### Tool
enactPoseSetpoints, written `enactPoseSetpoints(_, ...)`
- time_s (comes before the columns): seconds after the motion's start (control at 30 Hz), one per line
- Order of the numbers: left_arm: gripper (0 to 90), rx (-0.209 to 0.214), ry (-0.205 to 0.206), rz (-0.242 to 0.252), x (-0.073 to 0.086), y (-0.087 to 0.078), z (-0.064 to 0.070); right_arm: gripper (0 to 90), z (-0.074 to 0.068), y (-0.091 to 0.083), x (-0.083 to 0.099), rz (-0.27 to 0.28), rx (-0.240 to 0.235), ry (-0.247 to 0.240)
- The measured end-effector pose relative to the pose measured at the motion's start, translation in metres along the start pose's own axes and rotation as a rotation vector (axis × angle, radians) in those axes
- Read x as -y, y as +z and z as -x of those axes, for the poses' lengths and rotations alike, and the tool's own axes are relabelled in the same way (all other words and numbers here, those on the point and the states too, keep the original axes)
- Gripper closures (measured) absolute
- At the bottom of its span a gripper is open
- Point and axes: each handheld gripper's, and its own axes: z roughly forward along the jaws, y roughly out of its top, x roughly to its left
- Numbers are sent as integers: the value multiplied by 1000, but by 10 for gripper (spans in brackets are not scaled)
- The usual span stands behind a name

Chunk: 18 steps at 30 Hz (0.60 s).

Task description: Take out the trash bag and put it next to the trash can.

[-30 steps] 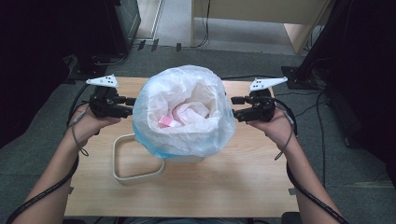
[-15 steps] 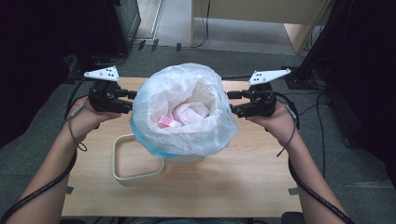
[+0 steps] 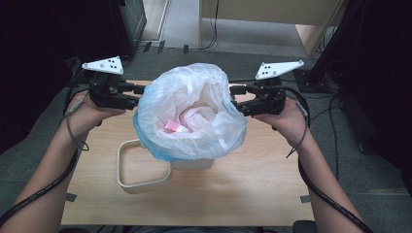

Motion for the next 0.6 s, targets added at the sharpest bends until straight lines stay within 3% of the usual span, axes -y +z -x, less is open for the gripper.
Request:
enactPoseSetpoints(0.23, 569, 28, 36, -33, -18, 13, 9, 391, -10, 16, -18, -6, -19, -39)
enactPoseSetpoints(0.47, 621, 77, 10, -57, -29, 28, 11, 381, -20, 40, -28, -33, -45, -93)
enactPoseSetpoints(0.6, 650, 97, 26, -71, -37, 36, 16, 373, -24, 52, -35, -45, -59, -106)
